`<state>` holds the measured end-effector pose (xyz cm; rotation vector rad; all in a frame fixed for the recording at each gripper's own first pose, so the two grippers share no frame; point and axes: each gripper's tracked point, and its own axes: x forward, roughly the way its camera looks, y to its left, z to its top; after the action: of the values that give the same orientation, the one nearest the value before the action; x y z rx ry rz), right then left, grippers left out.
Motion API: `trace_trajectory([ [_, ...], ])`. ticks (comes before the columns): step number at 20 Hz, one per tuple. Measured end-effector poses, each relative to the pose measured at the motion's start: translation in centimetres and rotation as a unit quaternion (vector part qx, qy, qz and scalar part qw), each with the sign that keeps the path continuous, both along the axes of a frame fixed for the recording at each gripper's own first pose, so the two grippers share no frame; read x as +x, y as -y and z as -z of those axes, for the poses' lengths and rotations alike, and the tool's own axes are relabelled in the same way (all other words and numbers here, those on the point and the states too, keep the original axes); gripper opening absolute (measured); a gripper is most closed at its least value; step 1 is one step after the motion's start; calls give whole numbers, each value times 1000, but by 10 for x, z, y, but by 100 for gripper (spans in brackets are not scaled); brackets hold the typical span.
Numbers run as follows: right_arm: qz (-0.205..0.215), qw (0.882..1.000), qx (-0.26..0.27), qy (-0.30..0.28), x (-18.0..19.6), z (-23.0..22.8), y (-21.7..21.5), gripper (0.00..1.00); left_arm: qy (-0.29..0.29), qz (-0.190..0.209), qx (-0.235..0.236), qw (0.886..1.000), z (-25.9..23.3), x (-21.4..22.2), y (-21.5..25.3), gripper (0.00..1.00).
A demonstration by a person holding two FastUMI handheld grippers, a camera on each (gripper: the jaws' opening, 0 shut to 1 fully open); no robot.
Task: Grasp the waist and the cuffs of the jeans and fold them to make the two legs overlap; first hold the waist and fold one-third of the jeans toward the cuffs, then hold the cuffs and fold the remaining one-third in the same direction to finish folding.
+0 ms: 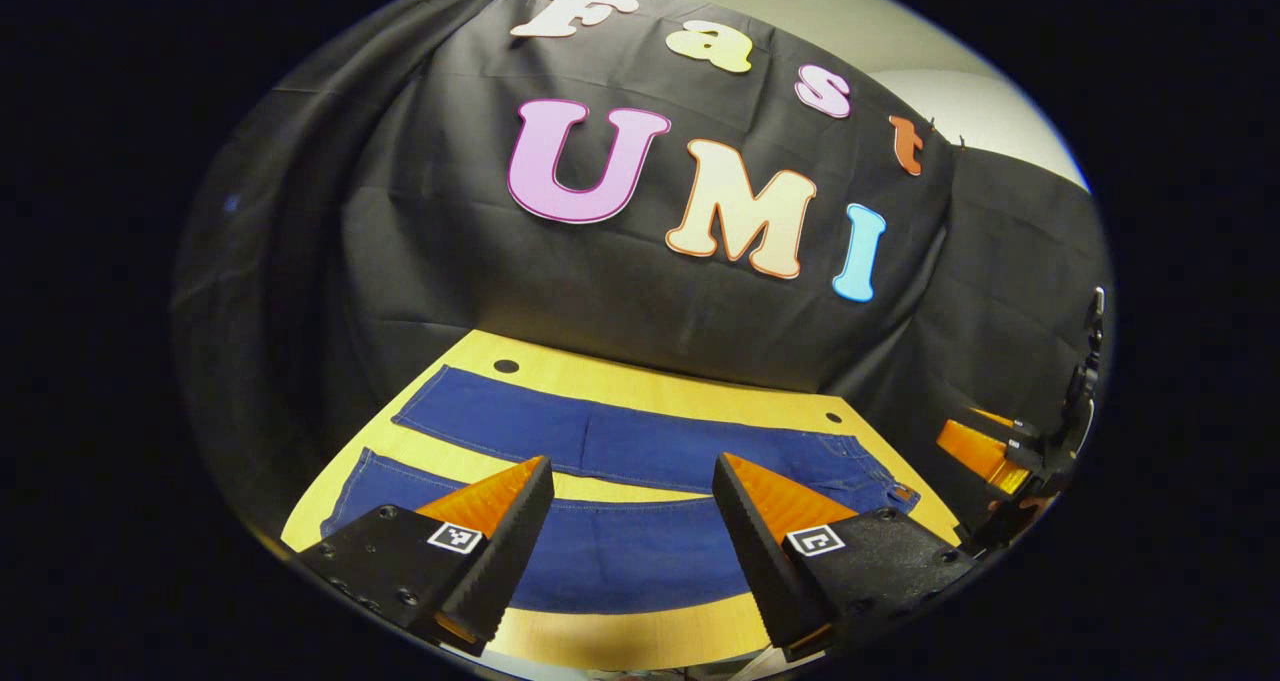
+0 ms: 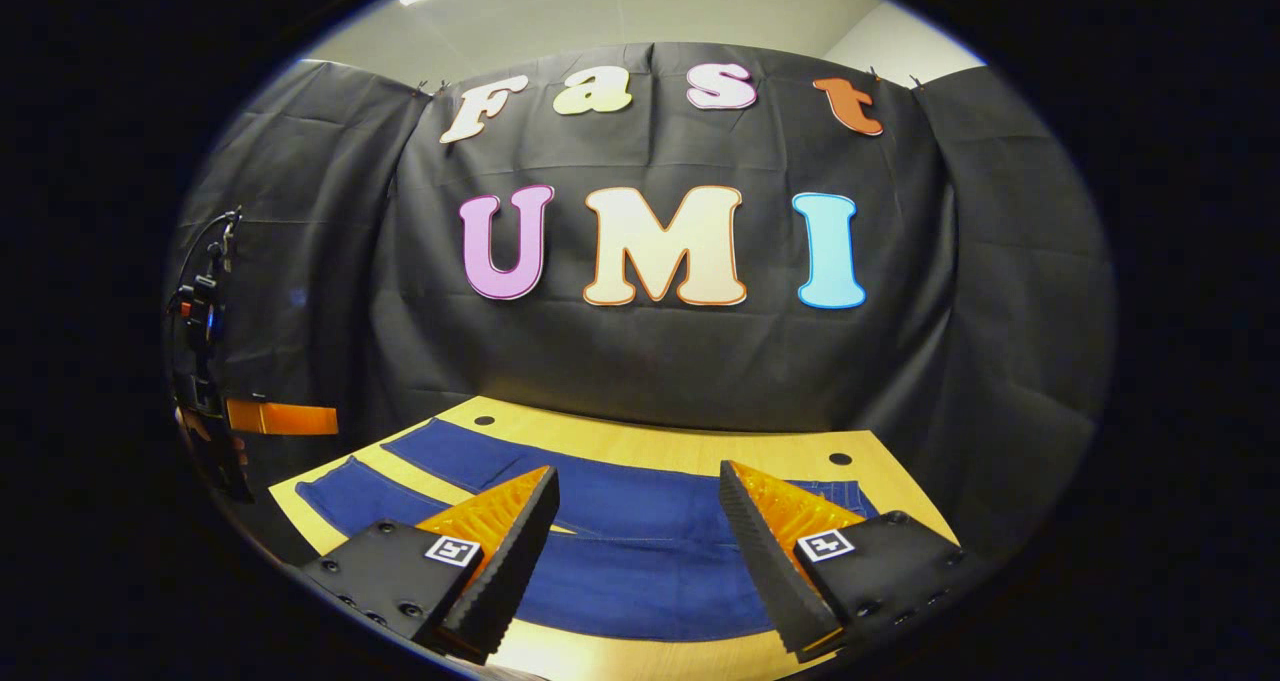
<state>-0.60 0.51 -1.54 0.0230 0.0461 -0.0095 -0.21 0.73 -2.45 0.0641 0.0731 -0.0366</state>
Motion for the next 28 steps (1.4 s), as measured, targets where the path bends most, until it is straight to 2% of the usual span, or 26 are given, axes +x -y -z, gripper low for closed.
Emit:
trace_trajectory([
  [2,0,1000,-2,-6,-2,3,-3,99,-16,16,6,1000,17,-6,-3,94],
  [6,1,1000,-3,-22,-7,17,-9,99,-110,47,53,991,73,-16,-15,94],
  [10,13,999,-8,-38,-19,29,-10,99,-189,111,84,972,109,-29,-19,94],
  [12,22,999,-15,-47,-25,36,-7,99,-225,137,117,957,121,-27,-32,94],
  [13,28,998,-20,-54,-28,39,-5,99,-247,148,142,947,130,-28,-44,94],
  [15,42,997,-27,-60,-35,46,0,99,-299,172,205,916,152,-41,-77,95],
  [19,59,994,-23,-86,-47,67,6,99,-389,219,345,826,183,-47,-143,94],
  [20,63,993,-25,-95,-51,73,9,99,-407,226,368,805,188,-48,-161,94],
  [21,68,992,-25,-101,-53,77,11,99,-422,230,382,789,192,-48,-171,94],
  [22,72,991,-25,-106,-56,79,14,99,-431,233,391,779,196,-48,-181,94],
  [26,97,987,-20,-125,-68,90,28,99,-448,237,420,753,189,-52,-176,93],
  [27,102,986,-18,-129,-70,91,32,99,-453,237,424,747,188,-54,-173,89],
  [28,108,985,-17,-135,-72,94,36,99,-460,238,422,744,190,-56,-174,93],
])
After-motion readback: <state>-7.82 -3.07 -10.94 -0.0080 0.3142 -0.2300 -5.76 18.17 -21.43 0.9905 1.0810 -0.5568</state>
